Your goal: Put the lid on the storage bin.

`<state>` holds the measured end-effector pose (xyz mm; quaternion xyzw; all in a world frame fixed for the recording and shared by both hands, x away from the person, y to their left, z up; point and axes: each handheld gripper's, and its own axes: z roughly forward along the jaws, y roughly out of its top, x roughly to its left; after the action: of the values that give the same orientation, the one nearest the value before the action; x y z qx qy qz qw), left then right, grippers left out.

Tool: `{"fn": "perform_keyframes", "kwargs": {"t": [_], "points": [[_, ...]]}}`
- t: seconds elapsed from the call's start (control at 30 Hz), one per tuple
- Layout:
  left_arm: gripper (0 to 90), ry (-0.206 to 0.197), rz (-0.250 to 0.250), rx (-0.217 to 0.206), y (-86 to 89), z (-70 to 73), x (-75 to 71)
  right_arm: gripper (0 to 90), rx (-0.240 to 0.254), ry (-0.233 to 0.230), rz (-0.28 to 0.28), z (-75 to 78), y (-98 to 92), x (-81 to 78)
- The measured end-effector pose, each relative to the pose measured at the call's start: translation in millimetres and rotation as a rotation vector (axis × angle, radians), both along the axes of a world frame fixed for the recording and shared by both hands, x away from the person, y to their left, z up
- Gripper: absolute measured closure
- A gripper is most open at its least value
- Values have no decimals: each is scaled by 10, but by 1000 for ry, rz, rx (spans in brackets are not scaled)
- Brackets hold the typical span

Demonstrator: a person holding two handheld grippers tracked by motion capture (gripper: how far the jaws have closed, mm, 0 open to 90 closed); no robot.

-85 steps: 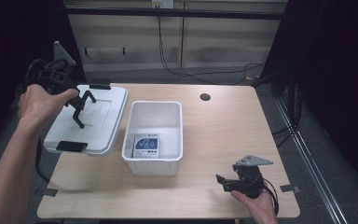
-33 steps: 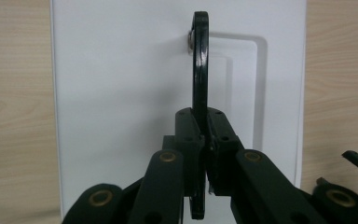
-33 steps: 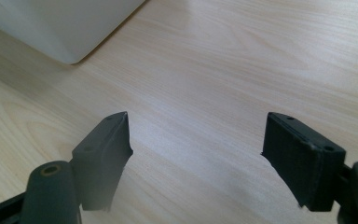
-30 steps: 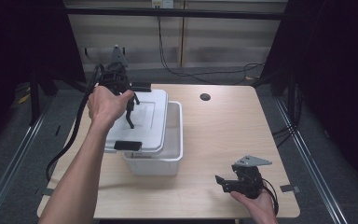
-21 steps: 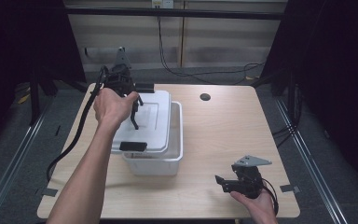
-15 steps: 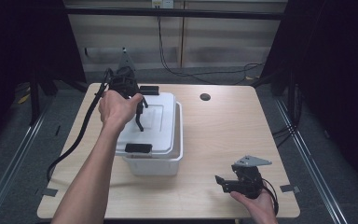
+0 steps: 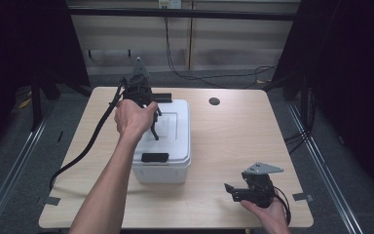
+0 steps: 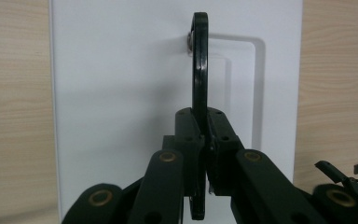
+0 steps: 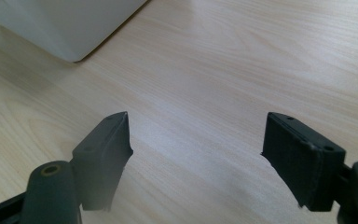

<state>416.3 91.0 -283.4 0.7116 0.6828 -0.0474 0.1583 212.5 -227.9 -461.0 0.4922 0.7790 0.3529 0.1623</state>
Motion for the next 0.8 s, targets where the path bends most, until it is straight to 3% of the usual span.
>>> {"fn": "perform_keyframes", "kwargs": {"t": [0.17, 0.8], "points": [[850, 5, -16, 22, -11, -46, 10, 229, -2, -2, 4, 1, 3, -1], [845, 8, -34, 30, -84, -98, 1, 229, -5, 6, 9, -4, 10, 3]]}}
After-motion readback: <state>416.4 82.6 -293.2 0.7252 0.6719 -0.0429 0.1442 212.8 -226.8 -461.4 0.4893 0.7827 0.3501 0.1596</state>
